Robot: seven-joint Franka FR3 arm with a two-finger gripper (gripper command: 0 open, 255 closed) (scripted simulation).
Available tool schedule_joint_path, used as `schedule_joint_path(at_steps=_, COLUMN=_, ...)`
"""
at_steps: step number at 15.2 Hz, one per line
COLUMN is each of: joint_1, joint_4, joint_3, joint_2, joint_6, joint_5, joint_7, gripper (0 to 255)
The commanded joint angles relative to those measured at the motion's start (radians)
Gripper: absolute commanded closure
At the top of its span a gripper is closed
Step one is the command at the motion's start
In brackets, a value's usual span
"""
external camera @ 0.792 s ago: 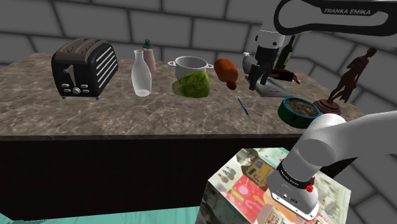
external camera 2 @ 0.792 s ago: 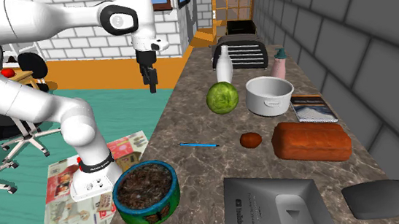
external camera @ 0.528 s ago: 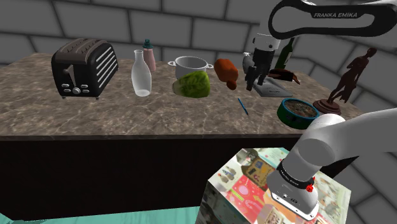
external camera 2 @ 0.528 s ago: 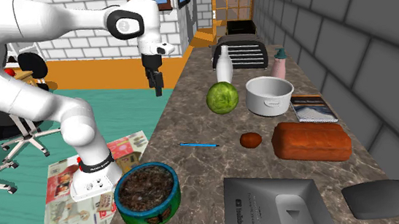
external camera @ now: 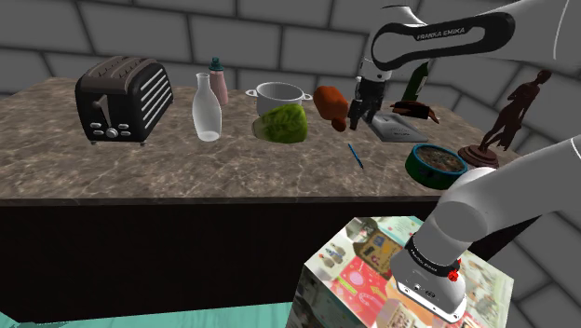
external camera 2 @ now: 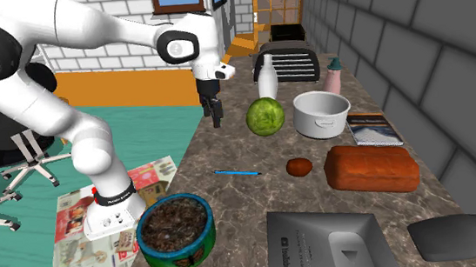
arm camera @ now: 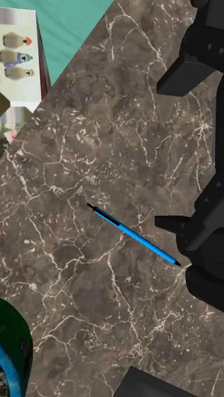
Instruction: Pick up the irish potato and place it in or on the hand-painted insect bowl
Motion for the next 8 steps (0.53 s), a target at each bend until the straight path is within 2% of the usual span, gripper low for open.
schedule_joint_path(at_steps=1, joint_1=-0.007, joint_4=0.026, joint_3=-0.02, joint_2=0.073, joint_6=0.062, joint_5=-0.007, joint_7=-0.014, gripper=0)
schedule_joint_path(at_steps=8, joint_1=-0.031, joint_4=0.14, joint_3=-0.089, joint_2=0.305, joint_6=0.227, joint_5=-0.001, joint_7=-0.076, gripper=0)
